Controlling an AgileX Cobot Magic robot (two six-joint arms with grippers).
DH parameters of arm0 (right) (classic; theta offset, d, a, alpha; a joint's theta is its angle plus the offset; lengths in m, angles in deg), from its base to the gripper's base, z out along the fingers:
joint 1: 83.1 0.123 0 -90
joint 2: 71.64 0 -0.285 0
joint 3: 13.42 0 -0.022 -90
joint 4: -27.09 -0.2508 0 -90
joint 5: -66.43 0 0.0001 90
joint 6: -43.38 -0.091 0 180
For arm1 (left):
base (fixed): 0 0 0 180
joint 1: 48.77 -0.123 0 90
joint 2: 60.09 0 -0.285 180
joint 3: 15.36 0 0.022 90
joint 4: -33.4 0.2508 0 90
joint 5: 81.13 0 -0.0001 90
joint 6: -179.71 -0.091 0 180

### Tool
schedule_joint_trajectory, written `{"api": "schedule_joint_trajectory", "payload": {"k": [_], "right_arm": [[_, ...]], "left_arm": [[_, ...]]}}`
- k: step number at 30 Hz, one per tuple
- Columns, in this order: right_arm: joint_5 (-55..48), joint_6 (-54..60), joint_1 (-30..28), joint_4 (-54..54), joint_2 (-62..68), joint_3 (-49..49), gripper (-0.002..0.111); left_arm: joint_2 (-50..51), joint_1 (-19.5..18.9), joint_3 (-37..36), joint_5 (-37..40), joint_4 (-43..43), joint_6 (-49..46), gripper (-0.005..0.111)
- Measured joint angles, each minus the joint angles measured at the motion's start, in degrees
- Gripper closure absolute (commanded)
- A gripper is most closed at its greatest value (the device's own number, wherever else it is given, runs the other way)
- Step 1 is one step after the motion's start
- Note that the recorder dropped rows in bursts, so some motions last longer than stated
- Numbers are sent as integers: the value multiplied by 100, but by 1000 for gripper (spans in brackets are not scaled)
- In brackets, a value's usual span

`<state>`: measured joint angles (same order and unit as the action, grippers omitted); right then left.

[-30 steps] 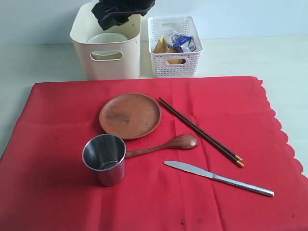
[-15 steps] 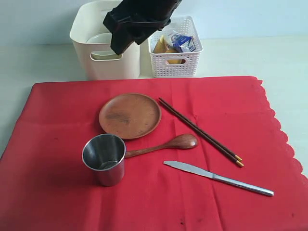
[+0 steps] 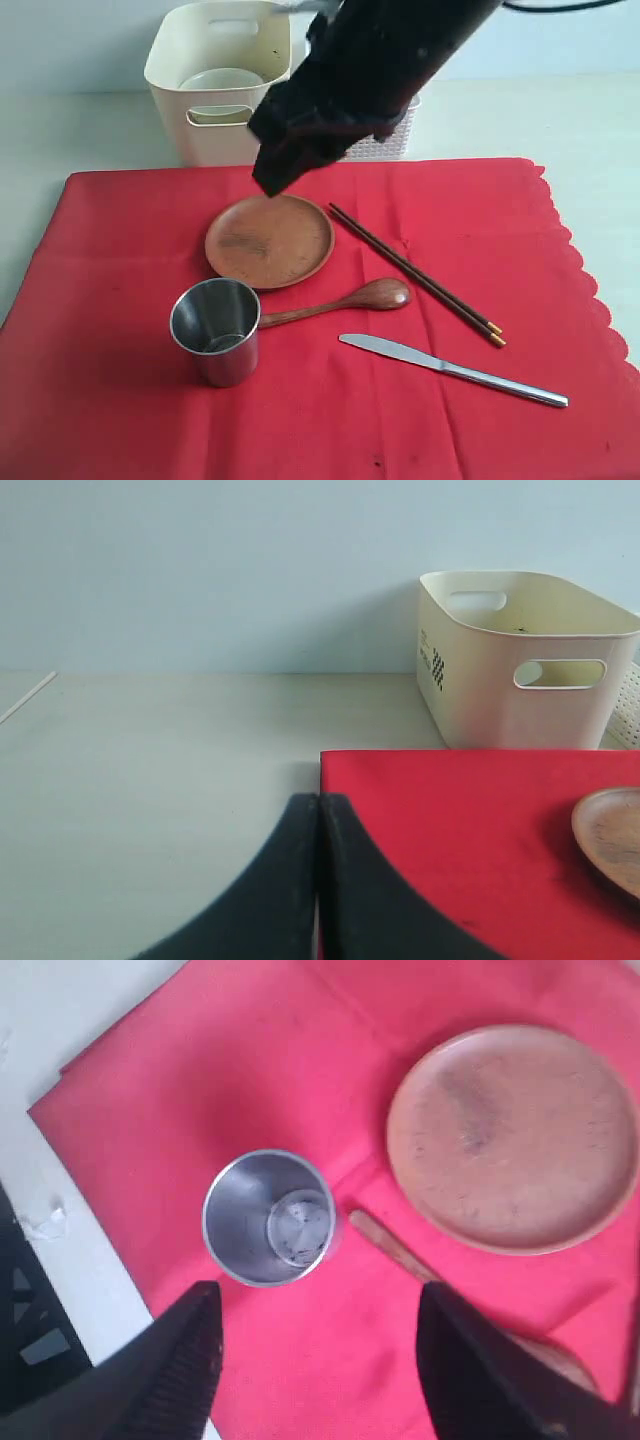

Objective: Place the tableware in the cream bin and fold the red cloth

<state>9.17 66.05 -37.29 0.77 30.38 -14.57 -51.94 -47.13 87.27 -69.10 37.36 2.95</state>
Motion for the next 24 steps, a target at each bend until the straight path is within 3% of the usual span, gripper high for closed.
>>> {"api": "schedule_joint_trajectory", "payload": {"k": [4,10,24], "right_arm": [[436,0,457,0,70,321,51],[889,0,860,13,414,362,34],[1900,33,883,808,1621,384,33]], "left_arm": [[0,0,0,0,0,0,106],[0,0,0,0,0,0,106],[0,0,0,0,0,0,106]]}}
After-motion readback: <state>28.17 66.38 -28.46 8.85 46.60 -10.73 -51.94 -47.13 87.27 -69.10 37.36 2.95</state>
